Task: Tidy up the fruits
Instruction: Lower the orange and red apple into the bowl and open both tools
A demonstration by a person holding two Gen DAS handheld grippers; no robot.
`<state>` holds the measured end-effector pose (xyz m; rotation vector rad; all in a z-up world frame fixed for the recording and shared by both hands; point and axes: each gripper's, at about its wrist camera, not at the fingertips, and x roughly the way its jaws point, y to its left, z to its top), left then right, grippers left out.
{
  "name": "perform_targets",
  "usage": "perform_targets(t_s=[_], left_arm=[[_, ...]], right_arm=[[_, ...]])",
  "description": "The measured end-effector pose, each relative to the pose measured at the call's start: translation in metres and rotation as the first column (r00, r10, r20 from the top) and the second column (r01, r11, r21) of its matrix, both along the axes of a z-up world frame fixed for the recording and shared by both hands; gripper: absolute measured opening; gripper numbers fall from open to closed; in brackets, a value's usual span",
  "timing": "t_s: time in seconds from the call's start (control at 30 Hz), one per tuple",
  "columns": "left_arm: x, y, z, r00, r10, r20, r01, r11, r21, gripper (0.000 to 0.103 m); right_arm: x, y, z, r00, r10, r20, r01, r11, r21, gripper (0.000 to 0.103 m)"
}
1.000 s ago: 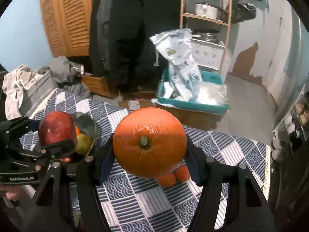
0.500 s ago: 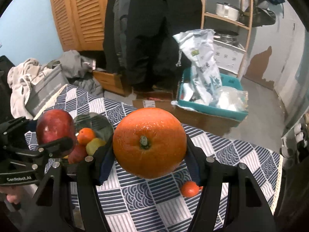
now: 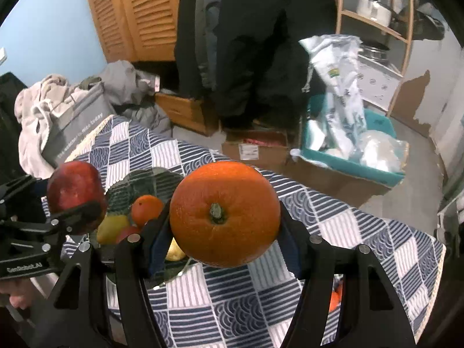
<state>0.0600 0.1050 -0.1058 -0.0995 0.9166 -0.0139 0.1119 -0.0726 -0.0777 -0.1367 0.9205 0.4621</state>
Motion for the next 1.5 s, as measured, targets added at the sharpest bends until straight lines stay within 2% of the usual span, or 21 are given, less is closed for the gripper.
perform_targets(t_s=[0.27, 0.37, 0.67, 1.13, 1.5], left_arm=[[0.01, 0.028, -0.026, 0.997, 0.069, -0.038, -0.067, 0.997, 0.038, 0.072], [0.013, 0.037, -0.038, 0.993, 0.095, -0.07, -0.091, 0.994, 0.053, 0.072], [0.017, 0.056, -0.07, 0.98, 0.142, -0.141, -0.137, 0.989, 0.049, 0.072], [0.022, 0.066, -0.096, 0.966, 0.16, -0.204, -0.158, 0.987, 0.029, 0.072], [0.024, 0.068, -0.097, 0.966, 0.151, -0.208, -0.151, 0.988, 0.017, 0.072]], right_arm=[[0.015, 0.039, -0.038, 0.997, 0.055, -0.057, -0.056, 0.998, -0.027, 0.065], [0.022, 0.048, -0.052, 0.993, 0.063, -0.098, -0.064, 0.998, -0.008, 0.065], [0.028, 0.072, -0.08, 0.98, 0.108, -0.167, -0.11, 0.994, 0.0, 0.065], [0.029, 0.092, -0.107, 0.962, 0.142, -0.234, -0.148, 0.989, -0.009, 0.065], [0.032, 0.099, -0.112, 0.957, 0.15, -0.247, -0.157, 0.987, -0.01, 0.067]])
